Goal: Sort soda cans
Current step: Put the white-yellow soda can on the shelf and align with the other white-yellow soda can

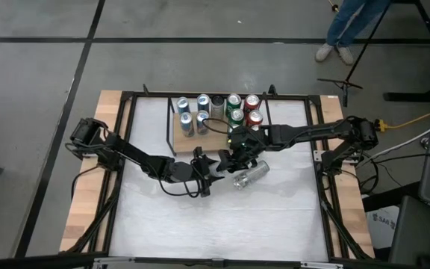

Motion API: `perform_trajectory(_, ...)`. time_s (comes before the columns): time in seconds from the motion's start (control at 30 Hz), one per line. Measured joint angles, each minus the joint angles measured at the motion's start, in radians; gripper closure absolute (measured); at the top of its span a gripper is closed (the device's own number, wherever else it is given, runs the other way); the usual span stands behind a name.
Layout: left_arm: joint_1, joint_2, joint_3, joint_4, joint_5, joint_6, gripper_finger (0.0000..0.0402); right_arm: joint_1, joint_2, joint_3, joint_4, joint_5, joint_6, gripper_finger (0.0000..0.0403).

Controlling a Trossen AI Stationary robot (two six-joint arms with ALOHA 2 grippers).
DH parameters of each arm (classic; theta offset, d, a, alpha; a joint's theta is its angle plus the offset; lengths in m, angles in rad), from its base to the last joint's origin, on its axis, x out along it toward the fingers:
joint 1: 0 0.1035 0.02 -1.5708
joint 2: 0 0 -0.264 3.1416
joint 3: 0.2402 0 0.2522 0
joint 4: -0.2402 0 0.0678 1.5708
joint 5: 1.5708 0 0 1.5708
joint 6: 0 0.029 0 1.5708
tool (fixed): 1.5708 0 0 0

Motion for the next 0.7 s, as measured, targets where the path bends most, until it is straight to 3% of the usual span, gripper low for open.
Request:
perform_trajectory(0.5, 0.000, 0.000, 0.000, 0.000, -0.002, 0.000, 0.0169, 0.000, 0.000, 0.000, -0.001, 0.044, 0.000, 0.0135)
perform_trajectory(0.7, -0.001, 0.000, 0.000, -0.002, 0.006, -0.001, 0.0169, 0.000, 0.000, 0.000, -0.002, 0.056, -0.002, 0.0087)
